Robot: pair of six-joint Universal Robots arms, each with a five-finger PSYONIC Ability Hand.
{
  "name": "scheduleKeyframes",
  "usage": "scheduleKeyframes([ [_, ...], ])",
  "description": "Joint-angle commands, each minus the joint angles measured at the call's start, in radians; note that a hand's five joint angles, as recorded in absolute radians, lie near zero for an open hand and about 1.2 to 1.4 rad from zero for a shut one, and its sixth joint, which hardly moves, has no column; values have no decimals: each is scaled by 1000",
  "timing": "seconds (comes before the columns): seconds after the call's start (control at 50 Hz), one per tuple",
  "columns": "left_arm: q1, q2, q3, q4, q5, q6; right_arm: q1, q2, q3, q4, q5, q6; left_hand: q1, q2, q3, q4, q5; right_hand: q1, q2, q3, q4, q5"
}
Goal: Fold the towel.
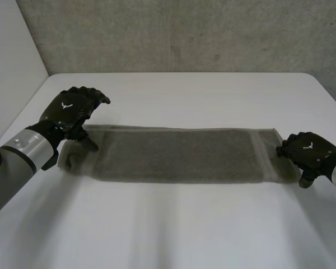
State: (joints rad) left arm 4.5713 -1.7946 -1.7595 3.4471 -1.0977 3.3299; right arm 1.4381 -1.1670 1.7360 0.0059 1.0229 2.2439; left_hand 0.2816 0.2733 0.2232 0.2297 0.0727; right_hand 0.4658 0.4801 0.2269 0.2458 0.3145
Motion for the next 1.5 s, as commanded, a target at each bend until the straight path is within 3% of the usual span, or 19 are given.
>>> scheduleKeyframes([
  [0.02,0,0,2,3,-2,5,2,52,-7,-47,-1,5,-47,-39,-49,-55,-13,101,86,-52,-71,77],
  [0.1,0,0,2,3,-4,5,2,64,-7,-58,-1,5,-47,-39,-49,-55,-13,162,148,-52,-71,139],
  [0.2,0,3,0,3,-4,5,5,64,-7,-76,-1,5,-50,-42,-49,-55,-16,599,585,-52,-71,576],
  [0.26,1,7,0,3,-4,5,5,66,-7,-76,-1,5,-50,-42,-49,-55,-16,737,723,-52,-71,714],
  [0.46,1,17,-6,3,-5,5,5,70,-4,-73,-1,3,-53,-45,-49,-55,-19,679,665,-52,-71,656],
  [0.52,1,17,-8,3,-5,5,5,66,2,-73,3,3,-53,-45,-49,-55,-19,535,521,-52,-71,512],
  [0.56,1,17,-8,1,-5,5,2,53,10,-70,2,6,-50,-42,-49,-55,-16,281,267,-52,-71,258],
  [0.6,1,17,-8,1,-5,5,1,40,16,-67,2,11,-50,-42,-49,-55,-16,242,228,-52,-71,219],
  [0.74,3,24,-8,1,-5,5,-1,-2,42,-69,-11,20,-50,-42,-49,-55,-16,242,227,-52,-71,218],
  [1.02,6,29,-17,3,-2,5,-2,66,33,-93,-11,13,-53,-45,-49,-55,-19,242,227,-52,-71,218],
  [1.18,11,27,-17,4,-2,5,-1,83,30,-135,-12,13,-53,-45,-49,-55,-19,321,307,-52,-71,298],
  [1.22,12,27,-17,4,-2,5,-1,89,27,-136,-12,8,-53,-45,-49,-55,-19,586,572,-52,-71,563],
  [1.24,12,27,-17,4,-2,5,-1,89,27,-136,-12,8,-53,-45,-49,-55,-19,588,574,-52,-71,565],
  [1.28,12,29,-17,4,-2,5,1,92,17,-136,-12,9,-53,-45,-49,-55,-19,906,892,-52,-71,883],
  [1.5,15,40,-17,4,-4,5,-2,93,7,-124,-15,17,-56,-48,-49,-55,-22,930,916,-52,-71,907],
])
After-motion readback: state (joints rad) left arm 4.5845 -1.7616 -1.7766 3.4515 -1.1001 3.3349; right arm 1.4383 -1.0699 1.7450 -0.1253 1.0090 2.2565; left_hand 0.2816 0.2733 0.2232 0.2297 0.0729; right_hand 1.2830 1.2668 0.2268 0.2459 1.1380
